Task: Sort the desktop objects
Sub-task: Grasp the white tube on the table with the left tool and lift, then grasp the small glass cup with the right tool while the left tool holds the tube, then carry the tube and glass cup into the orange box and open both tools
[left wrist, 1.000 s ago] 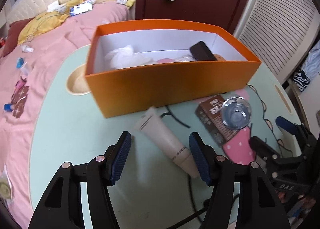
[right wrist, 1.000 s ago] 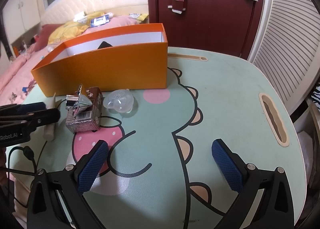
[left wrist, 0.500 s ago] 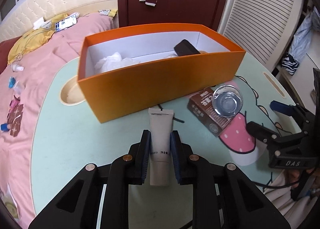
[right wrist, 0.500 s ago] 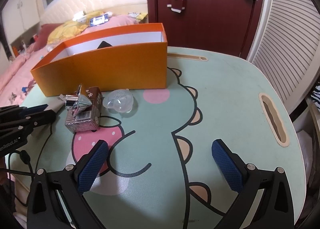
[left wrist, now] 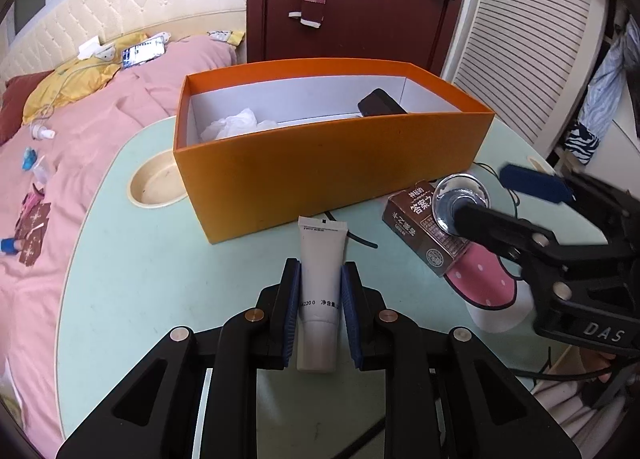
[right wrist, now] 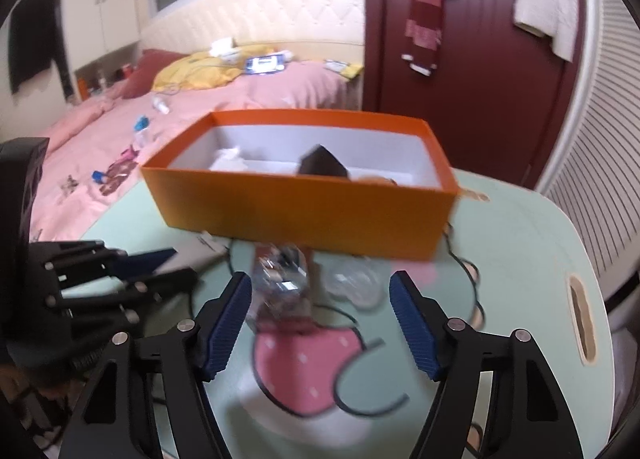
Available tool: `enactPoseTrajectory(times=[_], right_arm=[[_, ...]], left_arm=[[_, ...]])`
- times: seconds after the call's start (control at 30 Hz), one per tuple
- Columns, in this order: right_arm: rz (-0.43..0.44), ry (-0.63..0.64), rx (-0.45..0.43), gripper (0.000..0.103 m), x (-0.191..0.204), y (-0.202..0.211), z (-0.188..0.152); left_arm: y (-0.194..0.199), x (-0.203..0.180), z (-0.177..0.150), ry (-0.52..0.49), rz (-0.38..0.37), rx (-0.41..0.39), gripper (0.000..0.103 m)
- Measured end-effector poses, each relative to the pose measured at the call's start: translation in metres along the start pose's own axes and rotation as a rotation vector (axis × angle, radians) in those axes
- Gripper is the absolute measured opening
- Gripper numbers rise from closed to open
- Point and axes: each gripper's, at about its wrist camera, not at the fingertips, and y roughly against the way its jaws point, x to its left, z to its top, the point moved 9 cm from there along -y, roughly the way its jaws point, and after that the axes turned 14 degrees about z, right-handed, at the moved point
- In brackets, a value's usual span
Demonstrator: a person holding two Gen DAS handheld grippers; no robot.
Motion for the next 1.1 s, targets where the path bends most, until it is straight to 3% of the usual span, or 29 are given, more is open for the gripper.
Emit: enactPoseTrajectory(times=[0.13,0.23,0.3,0.63,0.93,1.1], right_arm=[[0.017,-0.007,0.040,0.046,0.003,-0.015,0.002],[0.037,-0.039,0.059,0.039,-0.002,-0.021,-0.002],[0.039,-0.043,0.041,0.030,-0.004,-0.021,-0.001],[0.008,-0.014,0.044,0.029,-0.001,-0.016,0.001],[0.026,-0.045,-0.005,0.029,-0.008,-0.006,0.008],[0.055,-0.056,-0.036,0.029,-0.008,0.002,0.016]], left_arm=[[0.000,0.001,0.000,0.010,-0.003,-0.004,0.022],[-0.001,0.001,0.001,0.021,-0.014,-0.003,0.022],[-0.001,0.001,0.001,0.020,-0.013,-0.004,0.022],[-0.002,0.002,0.000,0.017,-0.012,-0.005,0.022],[0.004,0.004,-0.001,0.040,-0.025,-0.008,0.022],[0.026,0.004,0.009,0.054,-0.060,-0.055,0.022]])
